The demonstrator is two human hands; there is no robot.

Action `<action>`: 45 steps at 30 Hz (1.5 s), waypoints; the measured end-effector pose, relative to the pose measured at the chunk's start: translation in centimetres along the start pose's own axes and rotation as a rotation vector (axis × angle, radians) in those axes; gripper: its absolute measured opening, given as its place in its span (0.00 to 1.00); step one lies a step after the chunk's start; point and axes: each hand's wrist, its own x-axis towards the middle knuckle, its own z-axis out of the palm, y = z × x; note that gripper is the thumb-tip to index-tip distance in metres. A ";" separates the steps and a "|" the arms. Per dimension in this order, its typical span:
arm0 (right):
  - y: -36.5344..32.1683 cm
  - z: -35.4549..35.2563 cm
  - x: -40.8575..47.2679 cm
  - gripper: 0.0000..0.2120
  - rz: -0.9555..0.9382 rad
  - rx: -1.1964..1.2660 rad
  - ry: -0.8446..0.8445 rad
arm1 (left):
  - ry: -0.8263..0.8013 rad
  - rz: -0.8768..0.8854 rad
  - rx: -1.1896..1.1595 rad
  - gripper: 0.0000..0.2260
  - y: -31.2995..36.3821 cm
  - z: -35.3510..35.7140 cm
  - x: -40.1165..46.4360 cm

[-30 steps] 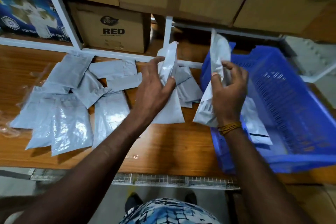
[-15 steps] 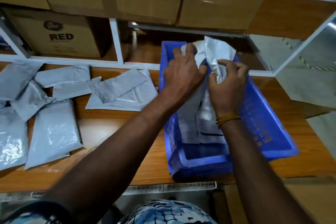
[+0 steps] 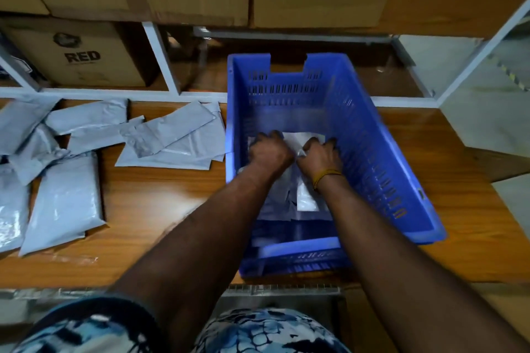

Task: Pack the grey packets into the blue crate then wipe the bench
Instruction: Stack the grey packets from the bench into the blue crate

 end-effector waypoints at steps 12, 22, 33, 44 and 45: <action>-1.5 -1.9 -1.5 0.19 -0.028 0.181 0.032 | 0.022 0.108 -0.022 0.15 -0.2 -3.1 -1.9; -12.5 -2.3 -7.6 0.11 -0.572 0.524 0.356 | 0.759 0.208 -0.506 0.08 -13.0 -9.8 -7.9; -26.4 6.4 -6.9 0.24 -0.701 0.078 -0.317 | 0.591 -0.280 -0.368 0.11 -32.0 -9.2 -7.9; -35.6 19.0 -0.5 0.28 -0.391 0.042 -0.304 | 0.205 -0.482 -0.112 0.35 -42.3 -8.5 -2.9; -35.8 19.5 0.0 0.29 -0.382 0.024 -0.316 | 0.180 -0.473 -0.100 0.36 -42.4 -8.2 -2.7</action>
